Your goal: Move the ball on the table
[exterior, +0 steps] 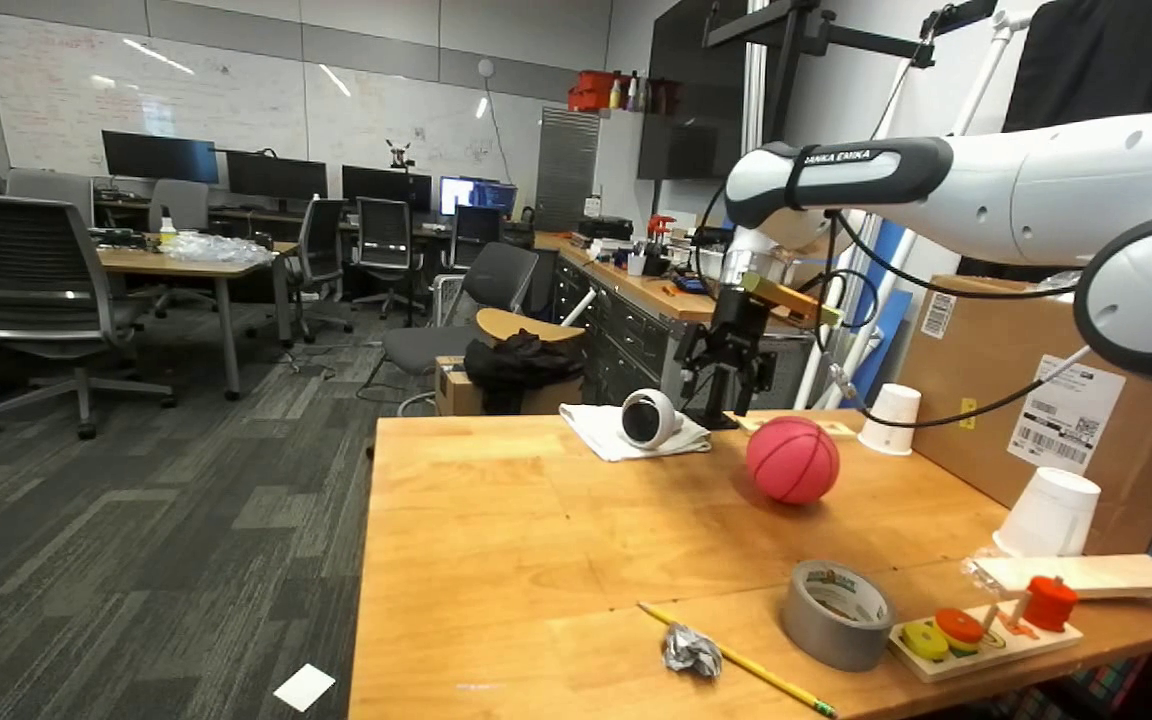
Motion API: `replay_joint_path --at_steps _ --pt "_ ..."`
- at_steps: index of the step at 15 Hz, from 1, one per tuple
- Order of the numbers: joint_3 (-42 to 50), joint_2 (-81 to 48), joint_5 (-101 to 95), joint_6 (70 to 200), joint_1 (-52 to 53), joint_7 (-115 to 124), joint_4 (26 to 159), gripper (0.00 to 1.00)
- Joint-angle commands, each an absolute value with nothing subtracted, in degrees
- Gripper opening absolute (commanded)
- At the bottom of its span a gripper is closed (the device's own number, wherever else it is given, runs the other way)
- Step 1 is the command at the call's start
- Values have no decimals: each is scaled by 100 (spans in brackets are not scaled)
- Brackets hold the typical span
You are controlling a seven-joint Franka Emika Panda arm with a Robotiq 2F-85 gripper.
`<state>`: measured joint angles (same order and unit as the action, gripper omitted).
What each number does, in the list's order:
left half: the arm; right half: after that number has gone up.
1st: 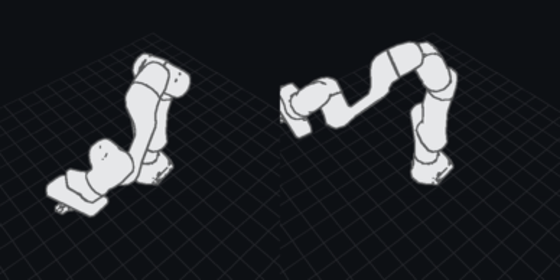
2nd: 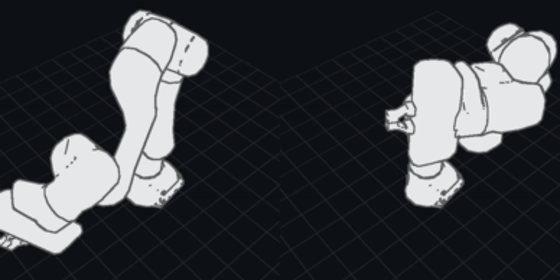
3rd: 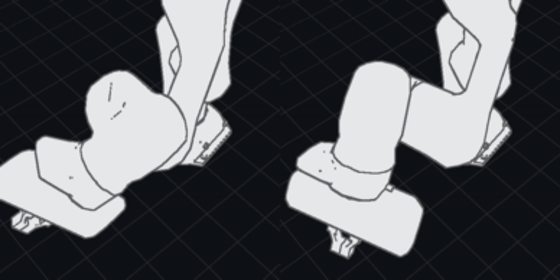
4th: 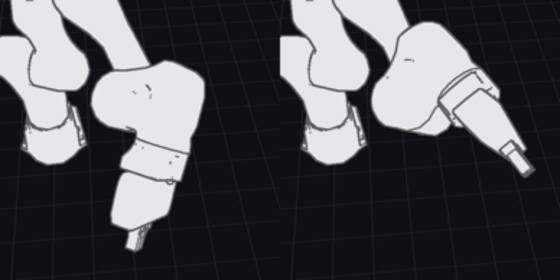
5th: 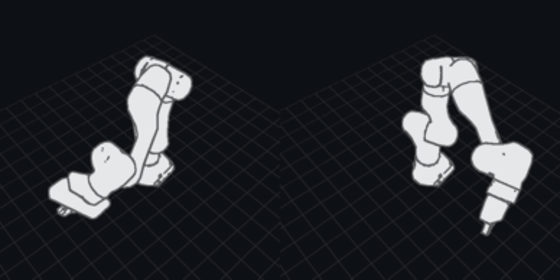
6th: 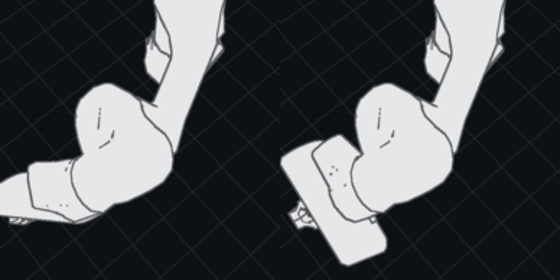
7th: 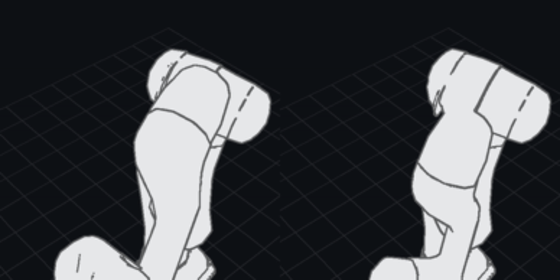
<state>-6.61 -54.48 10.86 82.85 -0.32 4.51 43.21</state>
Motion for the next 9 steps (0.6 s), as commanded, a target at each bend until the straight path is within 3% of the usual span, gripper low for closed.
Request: replay_joint_path --at_steps 1,4,9 --pt "-971 -5583 1240 7860 150 286 4285 100" --pt "-1038 -5722 1190 7667 240 416 4256 100" --pt "-403 -5319 808 8301 -154 691 4451 100"
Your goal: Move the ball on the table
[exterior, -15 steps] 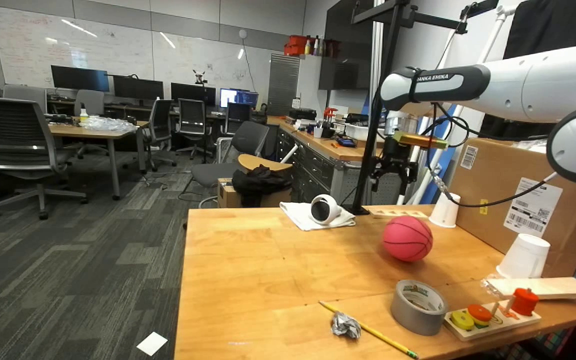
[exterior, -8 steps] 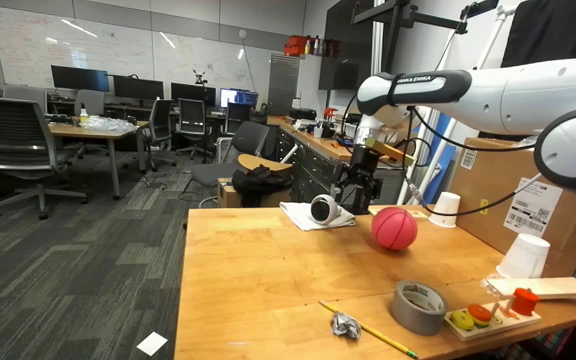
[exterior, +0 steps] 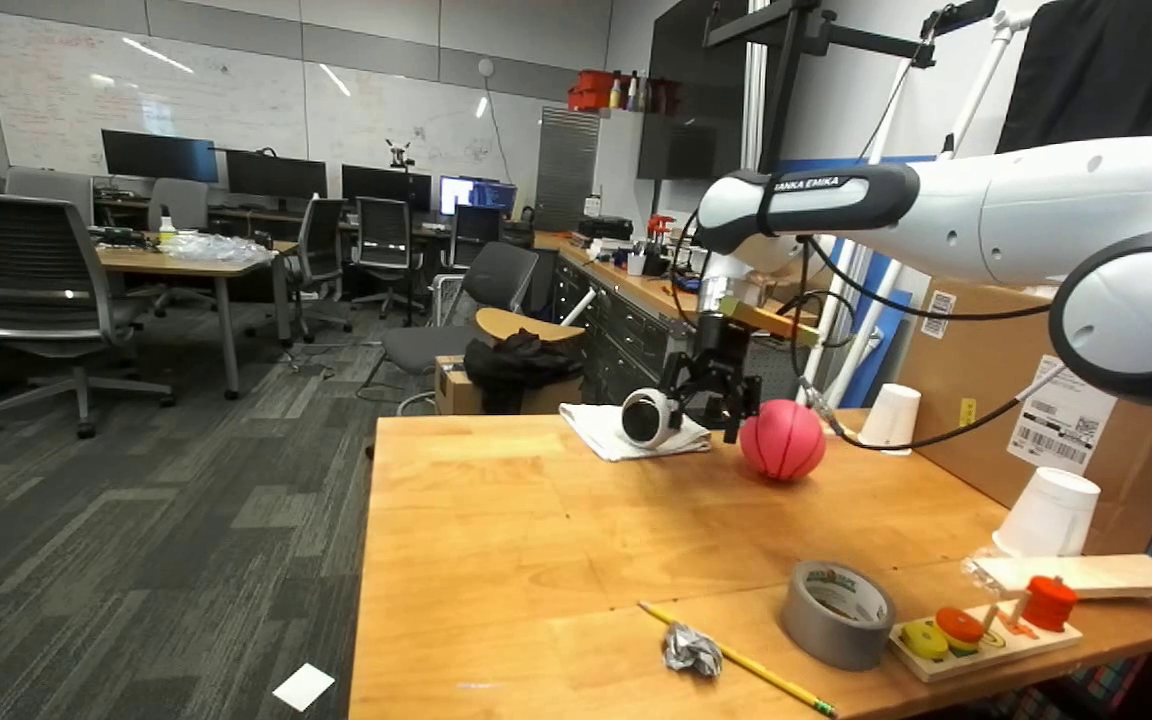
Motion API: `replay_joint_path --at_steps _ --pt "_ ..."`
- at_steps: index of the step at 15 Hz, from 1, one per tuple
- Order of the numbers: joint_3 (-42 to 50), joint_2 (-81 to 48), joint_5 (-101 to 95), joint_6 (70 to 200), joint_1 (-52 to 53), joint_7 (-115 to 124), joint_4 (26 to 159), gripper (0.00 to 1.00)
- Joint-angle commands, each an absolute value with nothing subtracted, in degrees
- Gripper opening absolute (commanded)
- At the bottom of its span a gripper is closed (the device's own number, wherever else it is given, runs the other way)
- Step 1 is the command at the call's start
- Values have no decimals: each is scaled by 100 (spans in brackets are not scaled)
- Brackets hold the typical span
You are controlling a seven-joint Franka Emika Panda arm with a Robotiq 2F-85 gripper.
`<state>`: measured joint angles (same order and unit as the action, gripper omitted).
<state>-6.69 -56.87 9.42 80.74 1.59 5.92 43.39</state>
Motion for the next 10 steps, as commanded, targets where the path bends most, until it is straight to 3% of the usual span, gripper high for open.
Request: replay_joint_path --at_steps 1,10 --pt "-273 -5221 751 8429 -242 706 4481 100" --pt "358 -4400 -16 9349 -154 1036 4883 100"
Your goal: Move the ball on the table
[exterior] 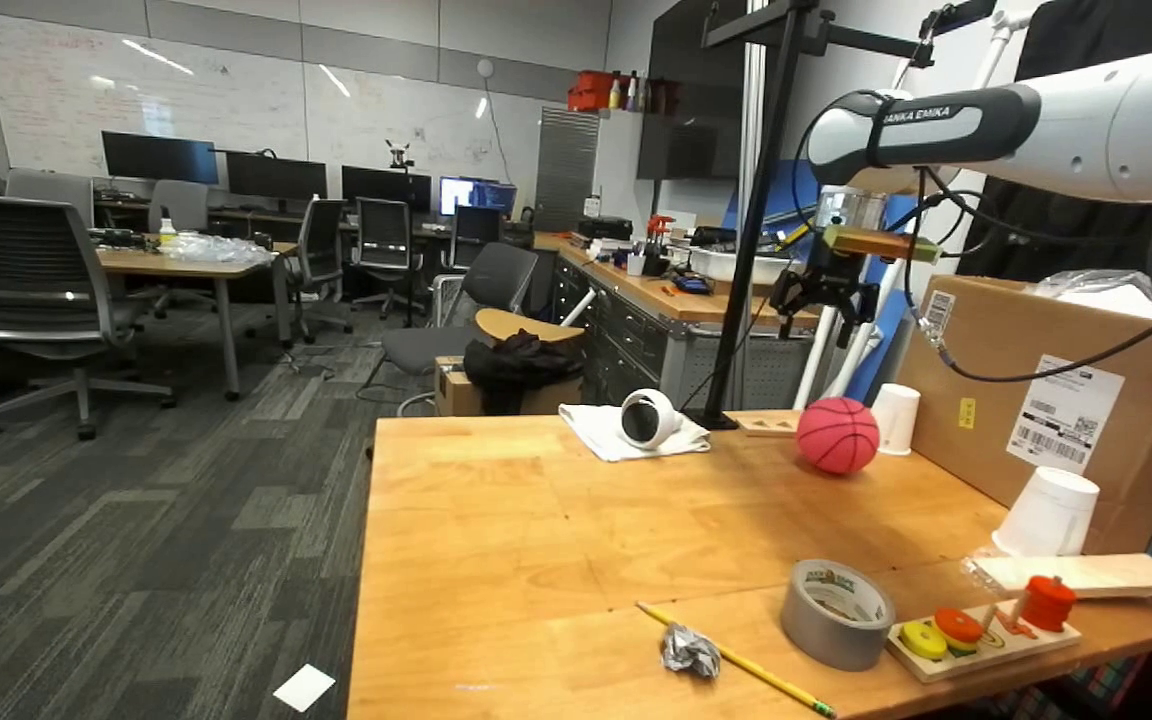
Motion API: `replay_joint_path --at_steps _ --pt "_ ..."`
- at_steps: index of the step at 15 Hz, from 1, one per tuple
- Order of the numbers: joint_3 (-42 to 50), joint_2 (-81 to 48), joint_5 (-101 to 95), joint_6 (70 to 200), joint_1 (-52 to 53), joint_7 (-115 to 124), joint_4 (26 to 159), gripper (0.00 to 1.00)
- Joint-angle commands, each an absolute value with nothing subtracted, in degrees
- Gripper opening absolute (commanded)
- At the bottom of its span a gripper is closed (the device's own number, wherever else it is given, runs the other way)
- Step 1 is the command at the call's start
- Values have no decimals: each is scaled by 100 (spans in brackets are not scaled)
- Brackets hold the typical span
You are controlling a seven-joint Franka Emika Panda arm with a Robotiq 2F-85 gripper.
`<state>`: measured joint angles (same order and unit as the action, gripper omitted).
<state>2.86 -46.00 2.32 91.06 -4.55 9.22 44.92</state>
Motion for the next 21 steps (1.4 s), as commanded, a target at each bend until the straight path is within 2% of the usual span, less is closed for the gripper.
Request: replay_joint_path --at_steps 1,6,11,17,21 --pt "268 -4435 0 9338 -82 926 4941 100" --pt "-100 -4763 39 9361 192 -268 5236 100" --pt "-60 -5068 -322 9036 302 -1590 5393 100" --pt "18 -5099 -1247 8232 544 -2789 5358 100" --pt "53 -5086 -2069 8201 770 -3524 5371 100"
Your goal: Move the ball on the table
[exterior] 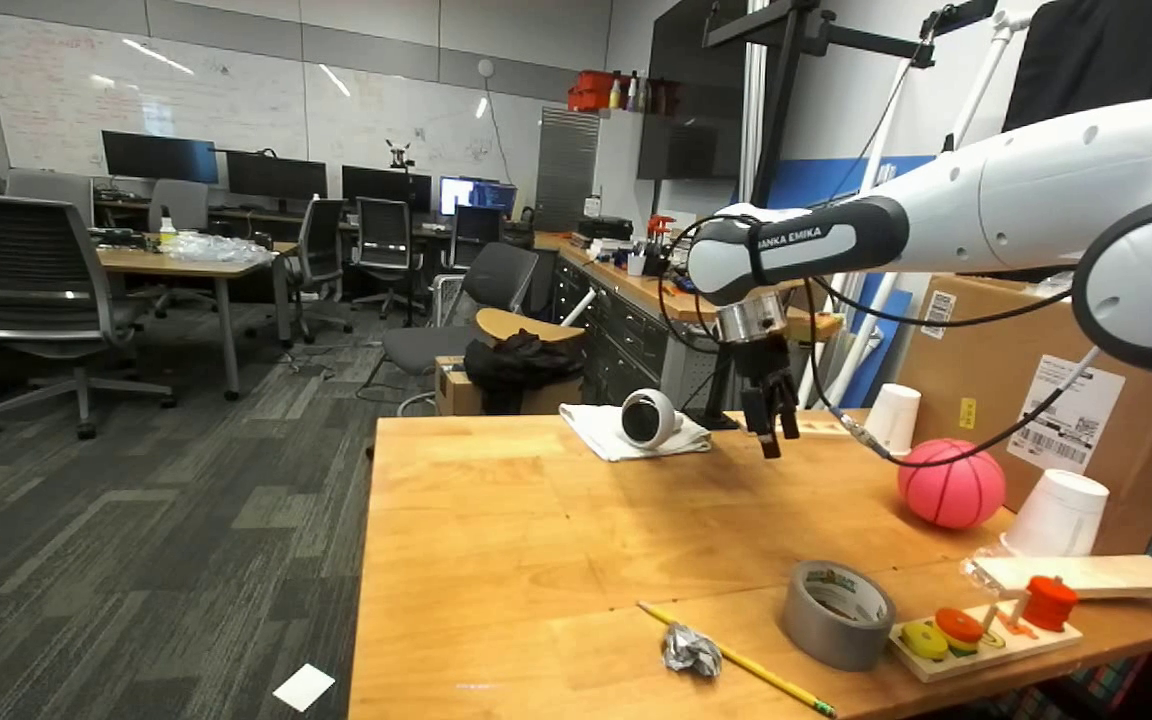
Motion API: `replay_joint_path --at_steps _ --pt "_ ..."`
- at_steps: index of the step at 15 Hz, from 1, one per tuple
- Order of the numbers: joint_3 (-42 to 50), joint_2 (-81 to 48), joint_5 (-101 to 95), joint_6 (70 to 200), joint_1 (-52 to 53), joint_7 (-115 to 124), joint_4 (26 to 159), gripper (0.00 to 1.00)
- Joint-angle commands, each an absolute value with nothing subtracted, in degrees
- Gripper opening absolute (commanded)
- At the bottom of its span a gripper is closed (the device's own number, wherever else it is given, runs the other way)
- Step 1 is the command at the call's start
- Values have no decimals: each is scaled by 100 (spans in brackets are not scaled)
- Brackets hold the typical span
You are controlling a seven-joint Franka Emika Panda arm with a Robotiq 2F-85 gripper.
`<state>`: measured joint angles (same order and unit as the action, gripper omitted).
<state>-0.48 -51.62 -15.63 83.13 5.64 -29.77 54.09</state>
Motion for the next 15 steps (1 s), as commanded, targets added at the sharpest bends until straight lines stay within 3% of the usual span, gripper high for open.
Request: replay_joint_path --at_steps 1,8,15 --pt "-43 -5161 -1759 8306 619 -3142 5408 100" --pt "9 -5161 -1986 8302 732 -3376 5408 100" --pt "143 -5029 -3061 9571 613 -4860 5873 100"
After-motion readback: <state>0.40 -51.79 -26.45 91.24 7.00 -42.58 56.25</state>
